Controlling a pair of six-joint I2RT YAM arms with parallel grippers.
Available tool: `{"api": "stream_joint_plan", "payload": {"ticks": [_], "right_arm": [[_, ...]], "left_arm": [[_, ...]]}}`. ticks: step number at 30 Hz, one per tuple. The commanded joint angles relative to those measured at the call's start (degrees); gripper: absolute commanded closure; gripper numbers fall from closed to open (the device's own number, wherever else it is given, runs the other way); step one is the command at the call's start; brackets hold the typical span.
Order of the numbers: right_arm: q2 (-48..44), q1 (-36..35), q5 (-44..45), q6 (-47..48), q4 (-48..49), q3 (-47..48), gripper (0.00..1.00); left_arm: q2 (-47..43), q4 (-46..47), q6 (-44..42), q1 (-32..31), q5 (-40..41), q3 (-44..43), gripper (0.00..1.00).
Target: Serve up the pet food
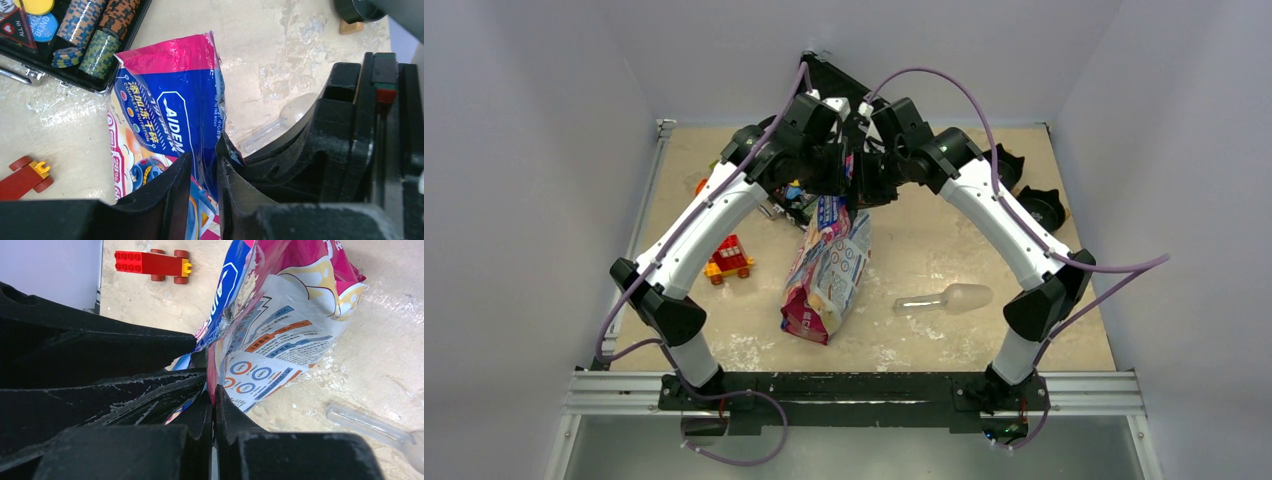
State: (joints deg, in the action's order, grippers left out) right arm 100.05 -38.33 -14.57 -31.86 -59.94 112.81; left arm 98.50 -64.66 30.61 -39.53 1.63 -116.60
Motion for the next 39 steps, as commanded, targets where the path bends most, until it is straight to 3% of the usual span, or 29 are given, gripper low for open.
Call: {"api": "stream_joint_plan", "payload": {"ticks": [1,8,14,18,26,29,35,39], "right_arm": [[-2.02,-0.68,0.20,-0.83,4.27,1.73,1.00],[-1.63,-0.93,-0.10,-3.17,5.47,0.81,1.00],[-0.87,-1.14,2.20,-6.57,6.16,-0.20,1.00],[-1.08,-1.69,2.18,-7.65,6.83,-0.72,1.00],[-0.27,-2.49,3.50,-9.04,6.88,-0.23,1.00],[0.09,-2.54,6.48,-10.28,5.54,-0.31,1.00],[0.24,-3.08,11.03,-11.95,4.30,-1.19,1.00],[2.89,-4.34,20.51,-12.36,-2.10,3.72,1.00]], "left_arm": [[1.31,-4.06,-1.29,-1.17,1.33,-0.41,0.70],[4.24,-4.51,-1.25,-1.21,1.91,-4.21,0.72],[3.69,-4.57,-0.99,-1.17,1.84,-1.99,0.59],[3.29,-4.25,-1.94,-1.17,2.99,-0.61,0.60],[2.12,-4.23,-3.77,-1.17,7.82,0.55,0.84],[1.58,-4.83,-3.19,-1.17,9.26,0.80,1.00],[2.02,-8.73,1.74,-1.18,14.50,-2.13,1.00],[2.00,-12.24,5.61,-1.21,16.89,-4.97,1.00]]}}
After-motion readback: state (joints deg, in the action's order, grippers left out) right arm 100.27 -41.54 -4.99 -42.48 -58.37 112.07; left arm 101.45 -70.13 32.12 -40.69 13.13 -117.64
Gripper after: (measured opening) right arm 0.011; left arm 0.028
